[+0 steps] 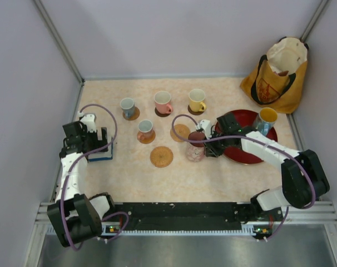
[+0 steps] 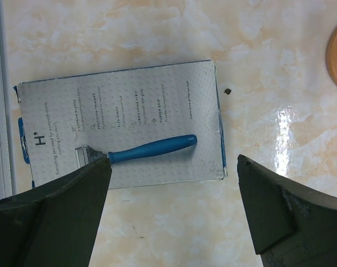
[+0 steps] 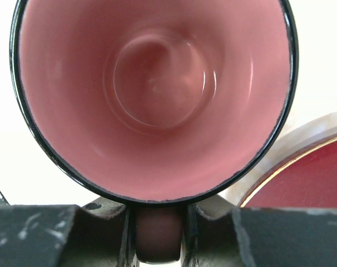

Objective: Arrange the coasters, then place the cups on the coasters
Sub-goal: Pick up the cup at the center of the board, then place the cup on the coaster.

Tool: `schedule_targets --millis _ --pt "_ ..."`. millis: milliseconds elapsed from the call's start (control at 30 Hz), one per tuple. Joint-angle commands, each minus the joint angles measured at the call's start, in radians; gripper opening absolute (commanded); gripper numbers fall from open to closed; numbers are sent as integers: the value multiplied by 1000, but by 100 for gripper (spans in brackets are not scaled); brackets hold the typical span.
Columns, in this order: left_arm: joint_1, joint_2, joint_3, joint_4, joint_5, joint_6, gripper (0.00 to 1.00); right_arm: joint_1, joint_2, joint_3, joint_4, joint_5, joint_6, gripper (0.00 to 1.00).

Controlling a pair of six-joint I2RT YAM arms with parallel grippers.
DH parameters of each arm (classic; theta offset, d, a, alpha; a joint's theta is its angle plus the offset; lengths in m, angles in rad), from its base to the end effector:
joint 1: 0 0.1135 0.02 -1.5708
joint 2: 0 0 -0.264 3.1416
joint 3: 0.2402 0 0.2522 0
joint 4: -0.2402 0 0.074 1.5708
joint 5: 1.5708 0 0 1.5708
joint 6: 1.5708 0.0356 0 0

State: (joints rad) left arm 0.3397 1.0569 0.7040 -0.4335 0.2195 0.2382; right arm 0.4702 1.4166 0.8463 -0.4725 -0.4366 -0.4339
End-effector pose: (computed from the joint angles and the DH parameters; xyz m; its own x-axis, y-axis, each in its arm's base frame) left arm 0.2078 0.0652 0.2381 -0.6910 0.0000 -0.7228 -0.0176 0.9997 0.0169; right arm 0.2353 0.1365 0.2008 -0.4463 -0.6541 -0.6107 -0.8686 0.4809 0.1196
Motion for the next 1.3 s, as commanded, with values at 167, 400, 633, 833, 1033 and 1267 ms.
schedule_targets --millis 167,400,633,833,1033,1267 --pt "10 8 9 26 4 3 99 13 -1 4 -11 -40 7 0" --pt "12 6 9 27 9 4 99 15 -67 23 -3 15 17 0" --pt "12 11 8 26 14 4 99 15 -130 60 40 139 61 0" --pt "12 14 8 26 15 6 99 25 -130 105 83 235 101 0" --pt "13 11 11 22 18 6 99 59 -101 154 120 329 124 0" --pt "13 14 18 13 44 18 99 62 -47 244 181 358 196 0"
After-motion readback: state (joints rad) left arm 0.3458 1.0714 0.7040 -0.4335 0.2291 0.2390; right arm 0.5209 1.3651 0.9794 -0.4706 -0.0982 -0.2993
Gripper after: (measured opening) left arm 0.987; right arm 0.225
